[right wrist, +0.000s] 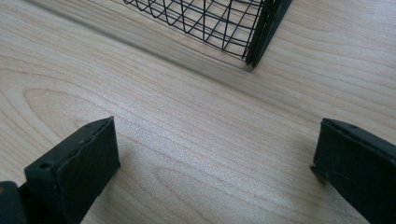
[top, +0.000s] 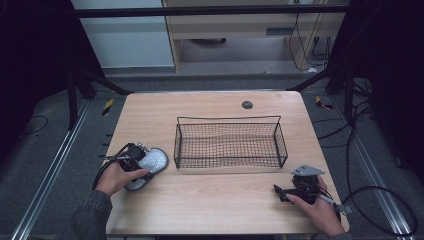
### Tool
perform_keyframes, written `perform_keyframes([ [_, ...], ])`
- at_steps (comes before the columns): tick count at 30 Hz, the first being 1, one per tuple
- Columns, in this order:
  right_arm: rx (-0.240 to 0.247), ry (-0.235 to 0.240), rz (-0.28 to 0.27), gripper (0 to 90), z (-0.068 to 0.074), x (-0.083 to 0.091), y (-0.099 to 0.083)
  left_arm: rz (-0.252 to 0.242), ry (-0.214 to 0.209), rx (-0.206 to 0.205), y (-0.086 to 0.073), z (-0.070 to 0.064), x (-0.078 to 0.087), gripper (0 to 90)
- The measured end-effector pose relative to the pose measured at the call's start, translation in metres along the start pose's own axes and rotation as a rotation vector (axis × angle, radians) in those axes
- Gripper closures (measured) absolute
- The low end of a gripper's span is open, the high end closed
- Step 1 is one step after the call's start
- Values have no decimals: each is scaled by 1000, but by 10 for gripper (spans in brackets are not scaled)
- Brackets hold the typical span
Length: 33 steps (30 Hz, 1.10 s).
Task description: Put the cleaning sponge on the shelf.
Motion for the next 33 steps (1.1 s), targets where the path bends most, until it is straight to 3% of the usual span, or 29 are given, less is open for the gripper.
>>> perform_keyframes([
  [6,1,1,-1,4,0,0,0,-47,12,-31,9,-4,16,112],
  [10,-2,2,0,4,0,0,0,-81,19,-26,14,-3,25,113],
  [15,-1,2,-1,4,0,0,0,-120,51,-41,25,1,49,116],
  [22,0,3,-1,4,0,0,0,-171,77,-84,39,0,77,121],
  [33,0,3,-1,4,0,0,0,-209,104,-160,58,-7,103,125],
])
Point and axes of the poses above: each handheld gripper's, and its own axes: x roughly backward along the jaws, y roughly out of its top, z roughly to its left, the point moved 7 cm from there along -x, roughly forward along the jaws
